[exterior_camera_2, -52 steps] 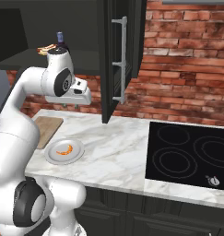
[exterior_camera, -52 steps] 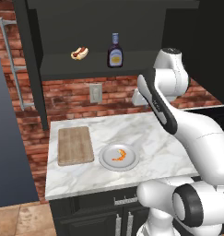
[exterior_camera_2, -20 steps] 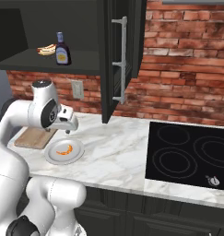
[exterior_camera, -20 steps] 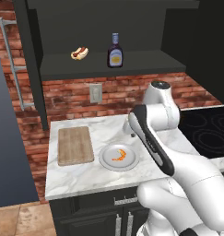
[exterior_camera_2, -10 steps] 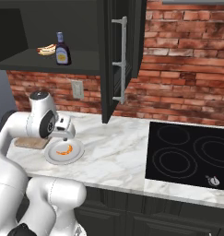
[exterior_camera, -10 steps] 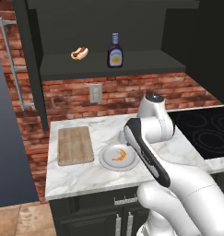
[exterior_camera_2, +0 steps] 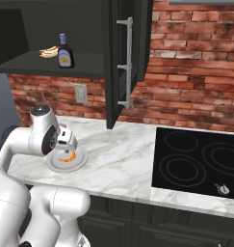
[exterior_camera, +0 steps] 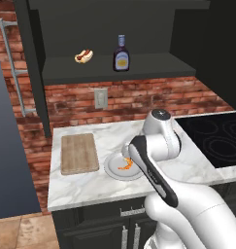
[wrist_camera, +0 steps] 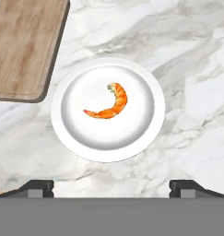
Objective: Pick the shrimp from the plate and place it on the cutting board. Then pick the condiment bottle from the cabinet and place it next to the cutting board.
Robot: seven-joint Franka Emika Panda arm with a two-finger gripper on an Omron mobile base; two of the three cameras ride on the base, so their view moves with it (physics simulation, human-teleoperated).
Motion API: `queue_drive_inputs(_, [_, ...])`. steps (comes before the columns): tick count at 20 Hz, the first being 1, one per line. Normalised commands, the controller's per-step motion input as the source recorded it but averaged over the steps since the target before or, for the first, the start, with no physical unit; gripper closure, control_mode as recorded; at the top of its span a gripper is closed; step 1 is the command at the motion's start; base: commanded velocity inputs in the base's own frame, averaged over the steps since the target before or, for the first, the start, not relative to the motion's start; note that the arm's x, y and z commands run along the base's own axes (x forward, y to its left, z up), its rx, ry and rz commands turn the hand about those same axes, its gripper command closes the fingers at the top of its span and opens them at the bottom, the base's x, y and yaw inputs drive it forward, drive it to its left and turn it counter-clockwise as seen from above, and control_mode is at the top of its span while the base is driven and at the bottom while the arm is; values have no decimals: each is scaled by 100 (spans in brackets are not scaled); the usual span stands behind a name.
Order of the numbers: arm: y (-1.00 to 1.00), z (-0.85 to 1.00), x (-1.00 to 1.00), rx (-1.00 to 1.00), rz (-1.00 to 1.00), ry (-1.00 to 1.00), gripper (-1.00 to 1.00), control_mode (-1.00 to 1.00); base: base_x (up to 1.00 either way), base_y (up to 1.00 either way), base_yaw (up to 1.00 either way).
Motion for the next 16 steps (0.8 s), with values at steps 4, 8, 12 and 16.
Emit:
queue_drive_inputs(4, [7, -16, 18, 3, 0, -5, -100, -100, 0, 0, 0])
queue_drive_inputs(8, [3, -7, 17, 0, -1, -2, -100, -100, 0, 0, 0])
queue_drive_inputs(12, [0, -1, 14, 0, -3, 0, -100, -100, 0, 0, 0])
queue_drive_inputs(16, [0, -1, 13, 0, -4, 1, -100, -100, 0, 0, 0])
